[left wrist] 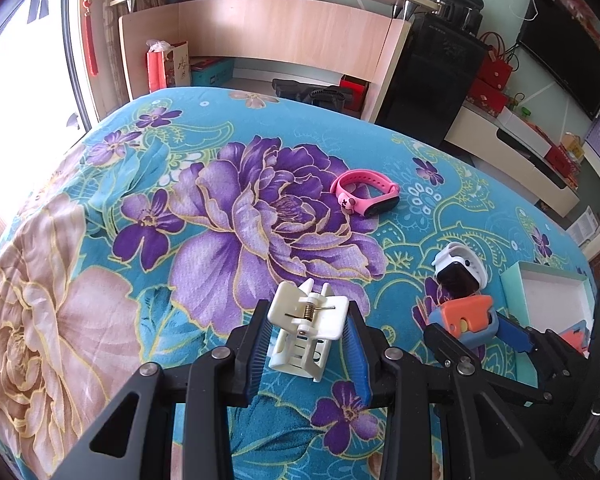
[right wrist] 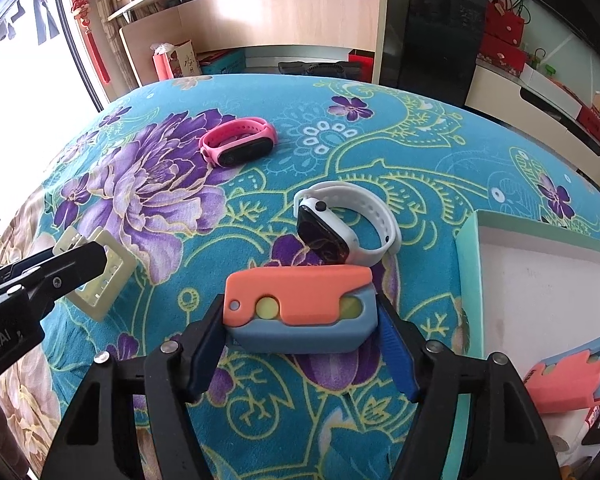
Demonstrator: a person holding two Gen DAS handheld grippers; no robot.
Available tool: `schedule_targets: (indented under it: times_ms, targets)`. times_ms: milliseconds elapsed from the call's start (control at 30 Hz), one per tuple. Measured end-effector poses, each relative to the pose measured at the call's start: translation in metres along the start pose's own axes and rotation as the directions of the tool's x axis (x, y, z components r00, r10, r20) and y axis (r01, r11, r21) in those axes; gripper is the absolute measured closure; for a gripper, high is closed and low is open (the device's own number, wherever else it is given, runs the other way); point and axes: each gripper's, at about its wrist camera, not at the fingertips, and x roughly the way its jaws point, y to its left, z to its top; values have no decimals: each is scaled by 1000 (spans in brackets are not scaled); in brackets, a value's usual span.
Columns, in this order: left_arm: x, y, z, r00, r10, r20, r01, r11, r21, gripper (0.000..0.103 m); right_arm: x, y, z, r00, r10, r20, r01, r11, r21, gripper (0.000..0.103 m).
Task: Organize rigid objects
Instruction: 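Close the right tool around the orange-and-blue block, then carry the orange-and-blue block with the right tool while the left tool carries the clip into the tray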
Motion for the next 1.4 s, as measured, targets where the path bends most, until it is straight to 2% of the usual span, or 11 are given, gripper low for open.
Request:
schedule_targets:
  times_ms: [300, 500, 600, 733, 967, 1200, 1300, 1400]
  targets:
    - [-34, -25, 6, 993, -85, 84, 81, 995, 58, 65, -70, -18, 4, 986, -22, 167, 12, 998, 61, 31]
    - [-50, -41, 8, 984, -130, 120, 119, 988, 97, 65, -103, -42, 0, 974, -81, 212, 56, 991, 120, 31]
    - [-54, -52, 7, 982, -143, 124, 129, 985, 119, 65, -114, -58, -5, 969, -122, 216, 88, 983, 161, 31]
    - [-58, -72, 5, 976, -177, 124, 156, 974, 164, 65, -137, -87, -16, 951, -210, 226, 156, 960, 232, 31]
    - [-65, -126, -6, 958, -267, 108, 228, 931, 286, 65, -160, -152, -42, 920, -365, 142, 284, 871, 401, 31]
    - [-57, -181, -24, 941, -335, 40, 292, 868, 402, 65, -174, -194, -65, 903, -416, 106, 312, 805, 505, 31]
    - [-52, -193, -29, 943, -333, 30, 289, 856, 429, 65, -173, -204, -70, 907, -409, 102, 296, 789, 539, 31]
    - [-43, -199, -29, 947, -322, 9, 287, 855, 431, 65, -167, -209, -71, 914, -393, 103, 278, 790, 547, 31]
